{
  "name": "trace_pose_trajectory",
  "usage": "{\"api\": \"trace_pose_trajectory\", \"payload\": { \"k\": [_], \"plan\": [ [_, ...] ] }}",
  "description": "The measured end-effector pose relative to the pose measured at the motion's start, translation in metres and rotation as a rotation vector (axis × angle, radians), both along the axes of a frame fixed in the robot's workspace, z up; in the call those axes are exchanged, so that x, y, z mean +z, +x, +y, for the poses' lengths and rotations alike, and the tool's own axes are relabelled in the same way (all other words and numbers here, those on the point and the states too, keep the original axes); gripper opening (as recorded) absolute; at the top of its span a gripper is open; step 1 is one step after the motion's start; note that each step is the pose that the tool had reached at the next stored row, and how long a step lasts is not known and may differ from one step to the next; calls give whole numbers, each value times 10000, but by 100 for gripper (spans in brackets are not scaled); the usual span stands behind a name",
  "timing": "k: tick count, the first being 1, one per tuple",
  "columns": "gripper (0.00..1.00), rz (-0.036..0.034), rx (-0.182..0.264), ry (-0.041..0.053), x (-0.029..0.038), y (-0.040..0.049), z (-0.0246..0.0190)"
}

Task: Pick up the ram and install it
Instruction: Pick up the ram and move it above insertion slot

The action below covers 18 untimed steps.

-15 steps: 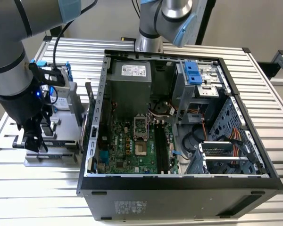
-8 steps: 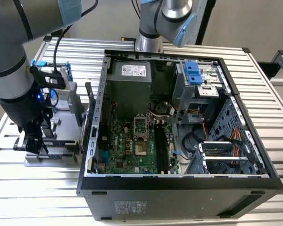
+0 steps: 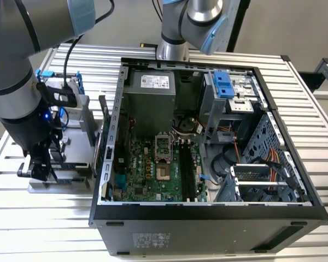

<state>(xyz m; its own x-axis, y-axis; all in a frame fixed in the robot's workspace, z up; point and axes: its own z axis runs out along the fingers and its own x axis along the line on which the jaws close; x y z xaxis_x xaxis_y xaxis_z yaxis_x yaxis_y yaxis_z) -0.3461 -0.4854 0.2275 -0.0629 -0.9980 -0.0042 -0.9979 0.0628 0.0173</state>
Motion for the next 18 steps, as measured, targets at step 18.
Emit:
{"api": "trace_pose_trajectory", "payload": {
  "k": [18],
  "plan": [
    [100, 0, -49, -15, -112, 1, 0]
  ]
}}
